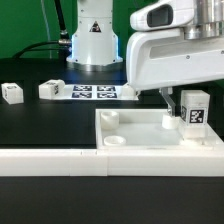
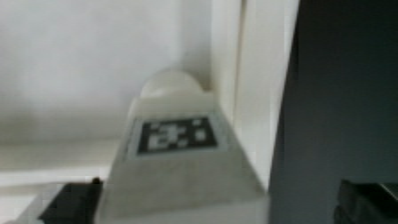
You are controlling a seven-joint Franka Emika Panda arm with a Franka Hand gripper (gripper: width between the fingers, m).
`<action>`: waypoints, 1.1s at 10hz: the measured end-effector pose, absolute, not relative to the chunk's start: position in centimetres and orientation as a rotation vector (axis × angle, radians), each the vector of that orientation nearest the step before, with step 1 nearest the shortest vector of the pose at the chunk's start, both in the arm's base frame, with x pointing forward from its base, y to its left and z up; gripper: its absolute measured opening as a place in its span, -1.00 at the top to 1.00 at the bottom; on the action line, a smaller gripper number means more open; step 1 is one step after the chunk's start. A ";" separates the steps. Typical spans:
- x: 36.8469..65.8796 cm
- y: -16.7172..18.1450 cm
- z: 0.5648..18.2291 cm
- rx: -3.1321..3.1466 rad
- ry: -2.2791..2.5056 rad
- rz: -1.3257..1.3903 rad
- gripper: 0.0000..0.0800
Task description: Assemble square table
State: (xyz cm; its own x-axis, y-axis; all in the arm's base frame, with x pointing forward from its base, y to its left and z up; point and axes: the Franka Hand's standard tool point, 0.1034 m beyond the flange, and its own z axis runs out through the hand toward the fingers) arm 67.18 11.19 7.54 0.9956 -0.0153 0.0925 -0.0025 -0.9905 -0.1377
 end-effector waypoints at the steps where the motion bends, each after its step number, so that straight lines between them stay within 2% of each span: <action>1: 67.2 11.1 7.5 -3.001 0.016 -0.141 -0.59; 3: 67.2 10.7 7.5 -2.990 0.243 -0.127 0.23; 7: 67.4 10.1 7.2 -2.906 0.699 -0.127 0.26; 11: 67.7 9.8 7.0 -2.474 1.549 -0.057 0.27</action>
Offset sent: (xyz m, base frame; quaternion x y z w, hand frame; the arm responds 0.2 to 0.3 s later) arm 0.0000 0.0000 0.0000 0.0000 0.0000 0.1296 0.9916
